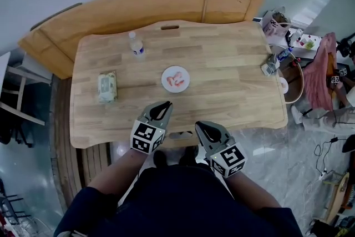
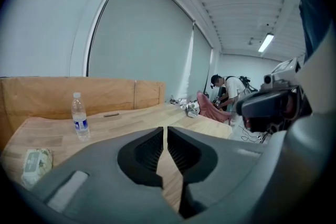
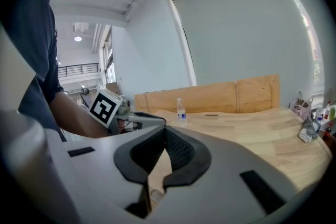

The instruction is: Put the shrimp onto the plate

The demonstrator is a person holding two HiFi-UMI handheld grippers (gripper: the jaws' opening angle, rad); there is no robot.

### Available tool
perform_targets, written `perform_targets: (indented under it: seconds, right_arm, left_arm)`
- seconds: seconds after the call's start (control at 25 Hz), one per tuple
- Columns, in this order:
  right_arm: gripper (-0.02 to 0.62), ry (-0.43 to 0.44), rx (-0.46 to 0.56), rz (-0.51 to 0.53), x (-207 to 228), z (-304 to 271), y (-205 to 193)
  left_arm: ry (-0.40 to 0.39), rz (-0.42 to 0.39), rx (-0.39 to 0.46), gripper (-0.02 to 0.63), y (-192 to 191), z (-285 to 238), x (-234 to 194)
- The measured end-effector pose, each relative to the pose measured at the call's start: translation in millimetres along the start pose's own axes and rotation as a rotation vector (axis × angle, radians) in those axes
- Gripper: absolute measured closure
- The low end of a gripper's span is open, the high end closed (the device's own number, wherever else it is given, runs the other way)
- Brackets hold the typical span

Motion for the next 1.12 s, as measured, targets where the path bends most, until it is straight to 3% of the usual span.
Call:
perform_targets:
  seconds: [0.44,0.68,1.12]
  right_arm:
    - [0.584,0.023,0.025,0.027,-26,-10,15]
    - [0.584,0.026,0.038,0.052,-39,-10,19]
    - [0.586,0.026,0.085,0.092,-57,2,26]
  left_arm:
    - [-0.063,-0.036,0.098,0.6,22,73,43]
    - [-0.121,-0.059,0.106,0.601,24,90,58]
    - [-0.127,-0.081,0.141,0.601,26,106,68]
Point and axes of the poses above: the fingertips, and each gripper's own axes: z backward along the fingers, x to its right, y out of its top, the point moved 1 cm from there along z, backward along the fingers, and after that the axes turned 11 degrees about -x, right-handed, at the moved point
